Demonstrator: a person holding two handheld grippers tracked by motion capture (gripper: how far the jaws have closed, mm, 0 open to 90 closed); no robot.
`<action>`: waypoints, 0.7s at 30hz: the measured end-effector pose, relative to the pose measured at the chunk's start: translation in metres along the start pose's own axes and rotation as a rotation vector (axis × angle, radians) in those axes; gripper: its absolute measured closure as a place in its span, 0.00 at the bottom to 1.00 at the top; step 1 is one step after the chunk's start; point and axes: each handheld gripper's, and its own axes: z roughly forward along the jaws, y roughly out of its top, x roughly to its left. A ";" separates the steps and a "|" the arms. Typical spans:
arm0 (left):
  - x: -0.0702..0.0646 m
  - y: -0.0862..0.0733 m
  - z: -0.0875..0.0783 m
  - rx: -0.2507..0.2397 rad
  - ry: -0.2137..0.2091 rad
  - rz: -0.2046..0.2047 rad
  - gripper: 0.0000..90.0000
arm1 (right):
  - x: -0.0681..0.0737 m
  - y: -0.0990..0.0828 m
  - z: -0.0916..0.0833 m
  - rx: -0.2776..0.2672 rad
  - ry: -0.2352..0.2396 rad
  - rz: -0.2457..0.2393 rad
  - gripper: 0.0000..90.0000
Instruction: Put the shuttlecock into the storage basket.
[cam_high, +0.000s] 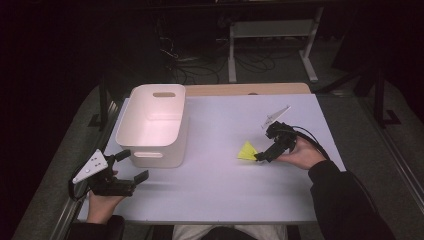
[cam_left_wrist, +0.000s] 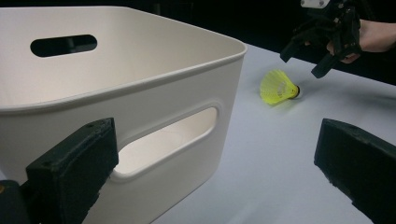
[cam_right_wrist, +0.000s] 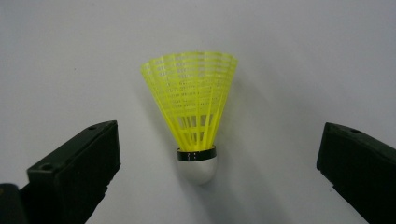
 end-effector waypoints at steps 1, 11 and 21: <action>0.000 0.000 0.000 0.000 0.000 0.000 0.00 | 0.000 -0.001 0.001 0.001 0.002 0.003 0.00; 0.000 0.000 0.000 -0.001 -0.002 0.000 0.00 | -0.002 -0.006 0.011 0.014 0.022 0.010 0.00; 0.000 0.000 0.000 -0.001 -0.002 0.000 0.00 | 0.000 -0.008 0.017 0.045 0.044 -0.013 0.07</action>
